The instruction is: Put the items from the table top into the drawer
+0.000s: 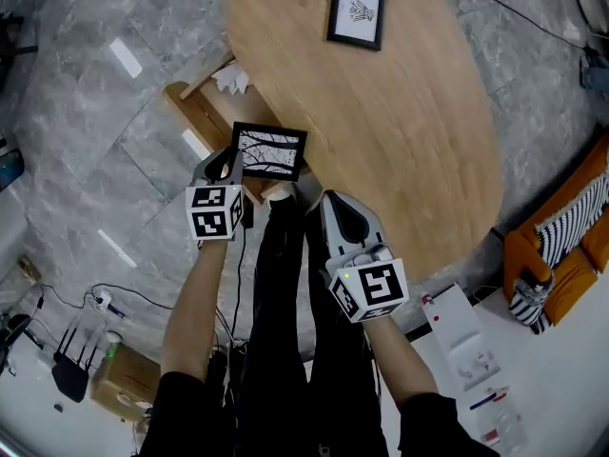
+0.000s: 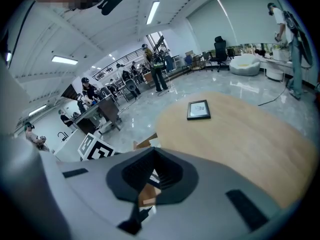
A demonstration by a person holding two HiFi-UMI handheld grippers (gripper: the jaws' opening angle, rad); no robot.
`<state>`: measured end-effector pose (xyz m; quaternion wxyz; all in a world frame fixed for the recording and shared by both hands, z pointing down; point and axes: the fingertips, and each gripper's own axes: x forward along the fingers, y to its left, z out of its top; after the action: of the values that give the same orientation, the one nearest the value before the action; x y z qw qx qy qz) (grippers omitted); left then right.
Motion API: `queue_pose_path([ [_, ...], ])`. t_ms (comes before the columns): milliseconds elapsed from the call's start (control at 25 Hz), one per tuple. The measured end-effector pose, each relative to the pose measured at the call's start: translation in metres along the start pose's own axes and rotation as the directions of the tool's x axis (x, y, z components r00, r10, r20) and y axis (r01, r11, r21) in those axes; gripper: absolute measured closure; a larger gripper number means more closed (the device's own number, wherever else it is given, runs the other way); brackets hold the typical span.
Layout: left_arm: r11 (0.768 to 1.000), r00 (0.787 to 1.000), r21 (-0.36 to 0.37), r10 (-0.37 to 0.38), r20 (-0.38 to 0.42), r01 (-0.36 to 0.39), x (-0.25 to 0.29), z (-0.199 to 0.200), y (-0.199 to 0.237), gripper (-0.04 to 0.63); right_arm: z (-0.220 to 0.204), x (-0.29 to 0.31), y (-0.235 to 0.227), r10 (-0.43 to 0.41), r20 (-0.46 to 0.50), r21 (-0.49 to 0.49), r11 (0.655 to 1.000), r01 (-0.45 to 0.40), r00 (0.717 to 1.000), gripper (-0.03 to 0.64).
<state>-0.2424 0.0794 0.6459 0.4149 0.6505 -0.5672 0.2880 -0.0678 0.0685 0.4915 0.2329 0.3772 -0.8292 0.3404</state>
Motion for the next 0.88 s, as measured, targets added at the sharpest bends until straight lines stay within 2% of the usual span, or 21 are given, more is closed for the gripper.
queue_pose_path([
  [200, 1.000, 1.000, -0.017, 0.015, -0.010, -0.015, -0.009, -0.017, 0.037, 0.522, -0.001, 0.009, 0.013, 0.018, -0.013, -0.021, 1.000, -0.019, 1.000, 0.609],
  [400, 0.995, 0.995, -0.032, 0.093, -0.043, -0.094, -0.008, -0.027, 0.070, 0.522, -0.006, 0.012, 0.016, 0.018, -0.028, -0.032, 0.999, -0.019, 0.999, 0.609],
  [480, 0.989, 0.991, -0.067, 0.128, -0.047, -0.131, -0.004, -0.027, 0.077, 0.522, -0.007, 0.012, 0.015, 0.011, -0.030, -0.031, 0.999, -0.012, 0.999, 0.609],
  [600, 0.978, 0.989, -0.148, 0.147, -0.014, -0.148, 0.008, -0.022, 0.080, 0.522, -0.007, 0.010, 0.013, -0.005, -0.020, -0.028, 1.000, 0.004, 1.000, 0.609],
  [760, 0.952, 0.982, -0.248, 0.187, 0.008, -0.179, 0.028, -0.019, 0.080, 0.520, -0.011, 0.005, 0.009, -0.021, -0.021, -0.014, 1.000, 0.021, 1.000, 0.609],
  [880, 0.941, 0.979, -0.273, 0.205, -0.014, -0.201, 0.045, -0.021, 0.071, 0.520, -0.017, -0.001, 0.004, -0.028, -0.032, -0.006, 1.000, 0.028, 0.999, 0.609],
])
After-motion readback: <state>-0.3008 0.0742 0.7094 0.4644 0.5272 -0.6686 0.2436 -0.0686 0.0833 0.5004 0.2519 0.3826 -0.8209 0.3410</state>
